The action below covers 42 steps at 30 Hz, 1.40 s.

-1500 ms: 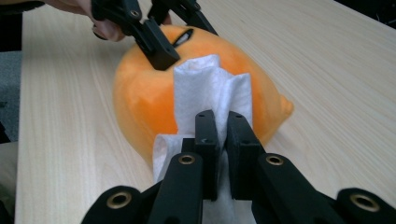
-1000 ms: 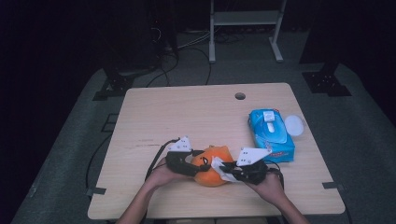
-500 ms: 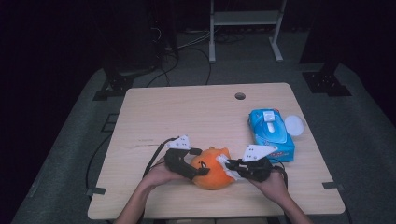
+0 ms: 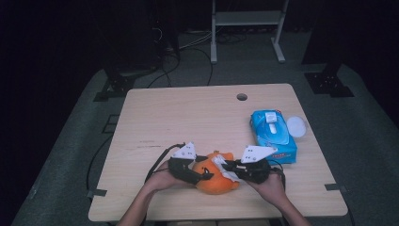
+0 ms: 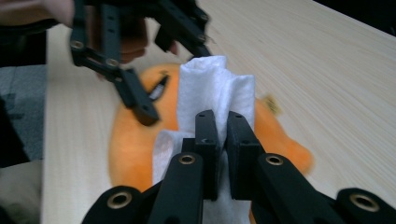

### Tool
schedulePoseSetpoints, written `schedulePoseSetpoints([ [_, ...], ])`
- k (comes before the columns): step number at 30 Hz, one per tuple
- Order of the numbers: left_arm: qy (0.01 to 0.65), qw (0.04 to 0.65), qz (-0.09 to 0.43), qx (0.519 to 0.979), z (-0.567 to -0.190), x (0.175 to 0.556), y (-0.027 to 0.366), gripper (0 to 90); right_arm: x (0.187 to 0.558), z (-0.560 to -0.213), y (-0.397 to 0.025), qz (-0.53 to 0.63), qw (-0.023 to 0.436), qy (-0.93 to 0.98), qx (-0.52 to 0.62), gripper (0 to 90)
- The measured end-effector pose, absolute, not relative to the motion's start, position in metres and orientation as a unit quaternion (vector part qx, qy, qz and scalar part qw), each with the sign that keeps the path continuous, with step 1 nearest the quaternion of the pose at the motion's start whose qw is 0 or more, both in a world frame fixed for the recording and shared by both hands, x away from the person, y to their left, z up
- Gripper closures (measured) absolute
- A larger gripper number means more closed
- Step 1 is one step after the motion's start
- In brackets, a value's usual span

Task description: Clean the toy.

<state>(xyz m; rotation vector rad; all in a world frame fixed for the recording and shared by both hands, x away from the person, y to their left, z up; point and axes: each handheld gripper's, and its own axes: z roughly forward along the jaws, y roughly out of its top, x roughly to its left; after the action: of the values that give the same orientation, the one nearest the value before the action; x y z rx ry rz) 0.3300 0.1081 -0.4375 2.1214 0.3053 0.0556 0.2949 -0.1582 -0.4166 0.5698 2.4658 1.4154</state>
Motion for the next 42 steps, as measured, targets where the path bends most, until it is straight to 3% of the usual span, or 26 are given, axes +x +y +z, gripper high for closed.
schedulePoseSetpoints([
  [4,0.124,0.480,0.019,0.868,-0.439,0.332,0.113,34.6,0.304,-0.421,-0.174,0.474,0.132,0.841,0.227,83.8],
  [12,0.143,0.487,0.017,0.861,-0.443,0.336,0.117,31.9,0.304,-0.429,-0.183,0.479,0.104,0.836,0.244,83.7],
  [19,0.102,0.485,0.031,0.868,-0.442,0.330,0.111,36.1,0.305,-0.422,-0.164,0.505,0.100,0.829,0.220,83.7],
  [28,0.087,0.484,0.037,0.870,-0.441,0.328,0.110,36.4,0.321,-0.436,-0.190,0.484,0.100,0.825,0.274,83.8],
  [42,0.038,0.471,0.079,0.878,-0.434,0.313,0.093,36.6,0.320,-0.425,-0.186,0.497,0.100,0.823,0.257,83.7],
])
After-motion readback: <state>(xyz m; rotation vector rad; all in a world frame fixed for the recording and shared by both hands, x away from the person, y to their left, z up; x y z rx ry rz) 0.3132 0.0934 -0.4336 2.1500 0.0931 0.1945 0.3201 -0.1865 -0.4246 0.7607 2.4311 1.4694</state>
